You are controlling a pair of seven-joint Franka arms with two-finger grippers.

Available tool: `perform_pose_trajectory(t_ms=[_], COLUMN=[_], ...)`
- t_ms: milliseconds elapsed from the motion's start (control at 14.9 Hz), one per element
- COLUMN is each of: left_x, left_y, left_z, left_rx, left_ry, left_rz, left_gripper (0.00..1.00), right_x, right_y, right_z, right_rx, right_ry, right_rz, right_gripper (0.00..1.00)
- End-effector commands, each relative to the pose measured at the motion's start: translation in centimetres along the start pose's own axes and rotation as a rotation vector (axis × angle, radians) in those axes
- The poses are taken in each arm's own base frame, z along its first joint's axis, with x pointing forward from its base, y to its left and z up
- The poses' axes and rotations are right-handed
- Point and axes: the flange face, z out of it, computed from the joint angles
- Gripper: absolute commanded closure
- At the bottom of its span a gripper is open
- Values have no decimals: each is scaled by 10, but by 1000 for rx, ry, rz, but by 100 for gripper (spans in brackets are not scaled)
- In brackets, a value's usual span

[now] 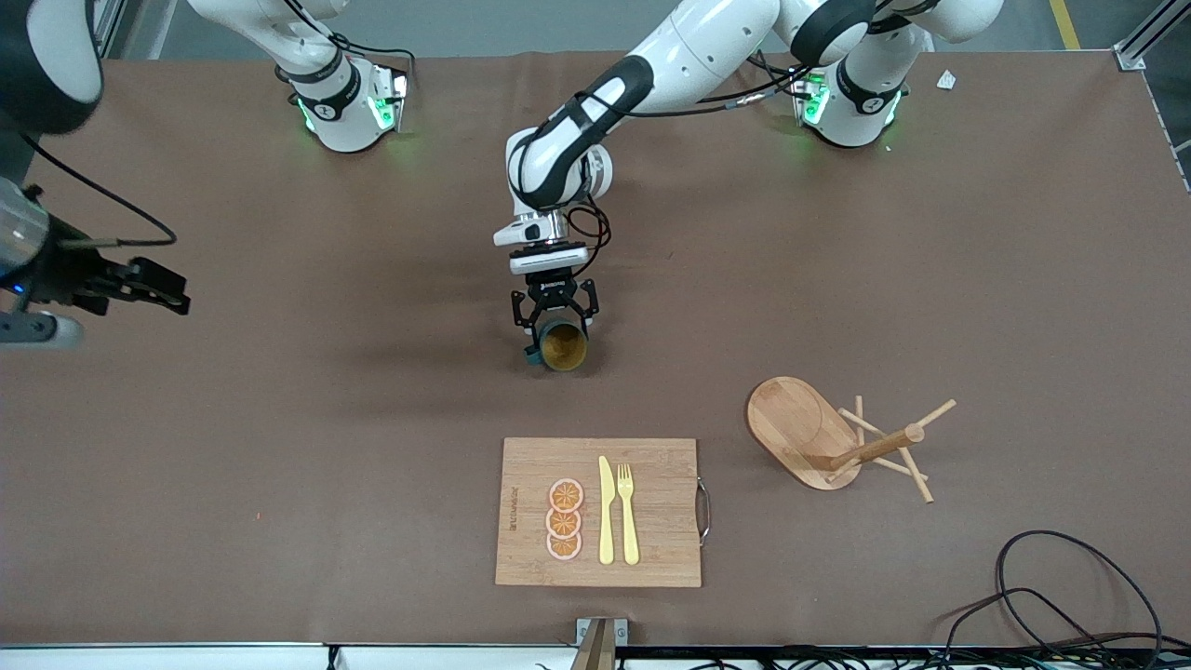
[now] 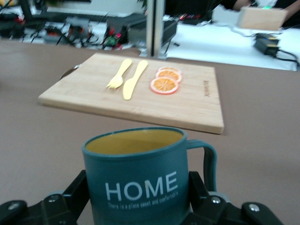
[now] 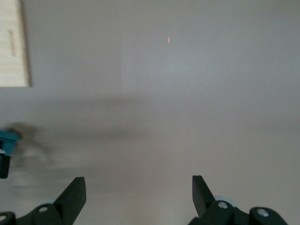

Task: Transfer cup from left to right arm and place
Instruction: 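Lower the mug onto the table and open the left gripper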

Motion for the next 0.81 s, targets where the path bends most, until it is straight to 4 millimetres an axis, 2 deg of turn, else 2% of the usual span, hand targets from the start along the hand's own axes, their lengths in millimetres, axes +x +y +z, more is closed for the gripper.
perform_pose_trajectory(t_ms=[0,67,202,404,471,538,673,740], left_x=[-21,-29,-51,-67,-66,-60,-42,-28], left_y=[6,5,-2,2,7,11,19,21], left_z=[-11,-17,-33,-72,-93,-110,-151,-164], left_rx=[-38,-30,-13,55,88,119,175,200], left_ry=[44,49,42,-58,-124,-173,-223,-250], left_rz=[50,60,92,47,6,-32,-83,-114], left_gripper=[19,0,0,0,0,0,0,0], right_x=[18,18,17,21,25,30,33,32], right_y=[14,15,15,10,5,-8,-37,-53], right_z=[34,34,36,37,41,48,57,61], right_rx=[27,27,29,28,30,31,41,37], right_ry=[-54,-56,-58,-46,-35,-29,-41,-47], right_rz=[32,26,-25,-48,-47,-54,20,64], right_gripper=[0,0,0,0,0,0,0,0])
